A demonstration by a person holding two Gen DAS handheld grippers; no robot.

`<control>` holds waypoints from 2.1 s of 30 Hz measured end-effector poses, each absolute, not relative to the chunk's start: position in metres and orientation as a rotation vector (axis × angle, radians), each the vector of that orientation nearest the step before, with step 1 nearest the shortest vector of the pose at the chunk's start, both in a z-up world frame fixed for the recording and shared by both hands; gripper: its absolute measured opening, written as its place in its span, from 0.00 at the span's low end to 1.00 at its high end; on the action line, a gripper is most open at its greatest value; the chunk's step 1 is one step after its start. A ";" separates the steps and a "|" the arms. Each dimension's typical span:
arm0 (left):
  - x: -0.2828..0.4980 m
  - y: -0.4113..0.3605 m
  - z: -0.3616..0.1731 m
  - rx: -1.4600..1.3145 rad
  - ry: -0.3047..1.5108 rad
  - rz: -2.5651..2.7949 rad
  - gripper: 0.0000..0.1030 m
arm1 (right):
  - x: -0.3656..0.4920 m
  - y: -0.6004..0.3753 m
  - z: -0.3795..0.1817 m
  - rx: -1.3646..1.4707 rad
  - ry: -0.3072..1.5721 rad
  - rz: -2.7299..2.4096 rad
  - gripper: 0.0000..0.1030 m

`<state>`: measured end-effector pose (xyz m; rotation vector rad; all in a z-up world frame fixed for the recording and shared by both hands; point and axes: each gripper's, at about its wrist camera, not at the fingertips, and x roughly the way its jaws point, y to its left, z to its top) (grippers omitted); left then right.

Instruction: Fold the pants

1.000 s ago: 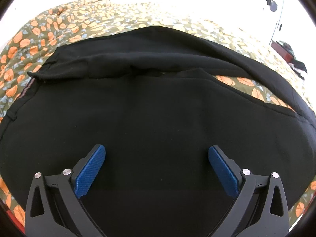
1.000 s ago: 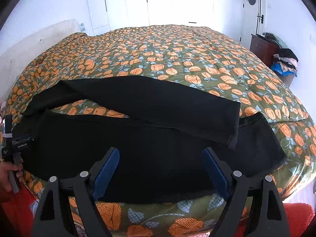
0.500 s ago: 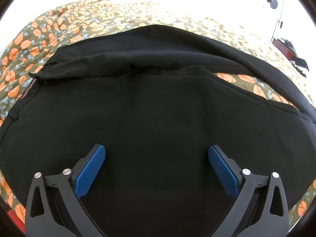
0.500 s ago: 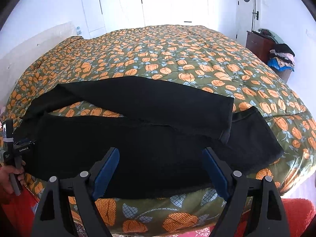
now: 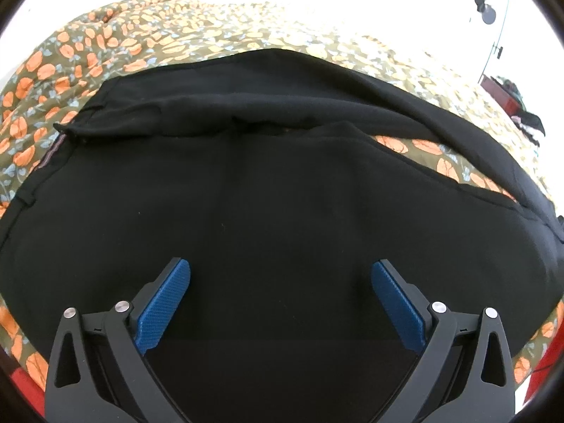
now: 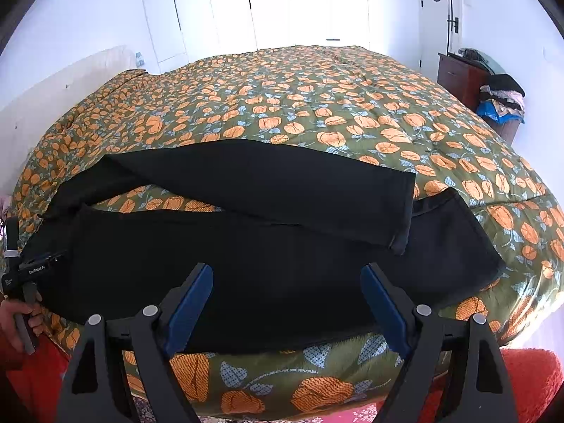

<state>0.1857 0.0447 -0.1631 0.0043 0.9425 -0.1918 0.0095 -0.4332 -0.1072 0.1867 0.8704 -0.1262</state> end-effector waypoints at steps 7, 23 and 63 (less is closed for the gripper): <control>0.187 0.042 -0.167 0.028 0.944 -0.181 1.00 | 0.009 -0.438 -0.110 0.203 0.877 -0.132 0.83; 0.187 0.041 -0.169 0.038 0.939 -0.175 1.00 | 0.010 -0.438 -0.113 0.217 0.887 -0.133 0.83; 0.186 0.040 -0.160 0.021 0.912 -0.182 0.99 | 0.010 -0.441 -0.115 0.231 0.887 -0.136 0.83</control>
